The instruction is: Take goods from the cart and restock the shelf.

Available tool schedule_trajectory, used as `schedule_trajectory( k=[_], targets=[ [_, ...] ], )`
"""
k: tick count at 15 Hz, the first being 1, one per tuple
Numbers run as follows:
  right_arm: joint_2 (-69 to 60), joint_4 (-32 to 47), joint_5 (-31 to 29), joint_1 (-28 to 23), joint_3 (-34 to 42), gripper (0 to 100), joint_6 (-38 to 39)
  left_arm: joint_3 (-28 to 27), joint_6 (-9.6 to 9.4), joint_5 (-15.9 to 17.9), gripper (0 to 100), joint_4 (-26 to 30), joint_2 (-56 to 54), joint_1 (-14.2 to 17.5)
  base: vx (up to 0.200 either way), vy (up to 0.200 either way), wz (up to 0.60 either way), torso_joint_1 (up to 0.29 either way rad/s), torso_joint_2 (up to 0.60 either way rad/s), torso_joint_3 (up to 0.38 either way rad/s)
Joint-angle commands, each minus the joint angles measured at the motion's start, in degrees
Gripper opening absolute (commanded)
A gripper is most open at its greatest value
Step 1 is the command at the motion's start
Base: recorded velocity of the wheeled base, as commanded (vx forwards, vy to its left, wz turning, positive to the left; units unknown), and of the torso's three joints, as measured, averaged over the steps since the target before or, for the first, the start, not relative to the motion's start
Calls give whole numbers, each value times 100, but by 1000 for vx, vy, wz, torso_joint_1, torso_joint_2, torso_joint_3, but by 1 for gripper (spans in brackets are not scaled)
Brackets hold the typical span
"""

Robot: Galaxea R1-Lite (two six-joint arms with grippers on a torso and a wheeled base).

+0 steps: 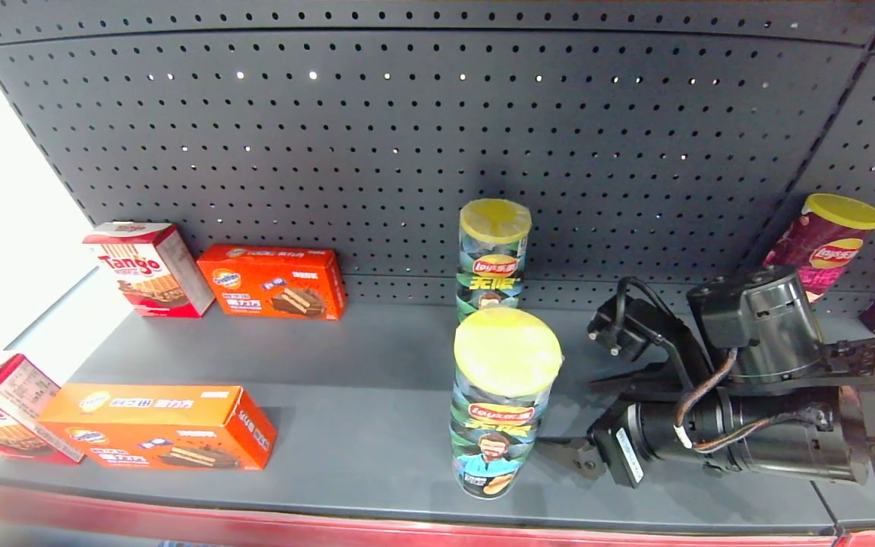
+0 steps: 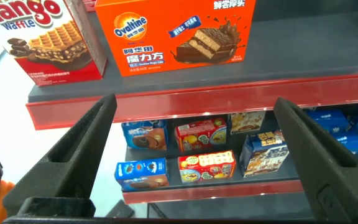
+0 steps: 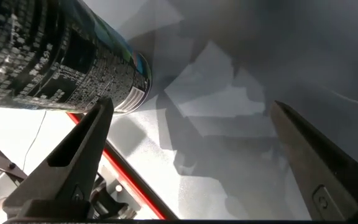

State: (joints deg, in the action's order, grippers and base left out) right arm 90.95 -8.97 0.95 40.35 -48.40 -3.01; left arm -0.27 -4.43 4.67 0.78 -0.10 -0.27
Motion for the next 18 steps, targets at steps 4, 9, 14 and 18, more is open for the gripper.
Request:
schedule_trajectory(
  k=[4,9,14,18],
  targets=[
    [-157,-8,-113,-62,94,100,2,0,3,-1,100,1,10,0,0,0,0,0,0,0],
    [-1888,10,-69,-449,753,100,11,0,3,-1,100,1,10,0,0,0,0,0,0,0],
    [-4894,97,-42,157,2555,100,-33,-8,12,8,100,10,10,0,0,0,0,0,0,0],
    [-7645,370,19,210,4347,100,-7,-8,12,-1,100,19,10,0,0,0,0,0,0,0]
  ],
)
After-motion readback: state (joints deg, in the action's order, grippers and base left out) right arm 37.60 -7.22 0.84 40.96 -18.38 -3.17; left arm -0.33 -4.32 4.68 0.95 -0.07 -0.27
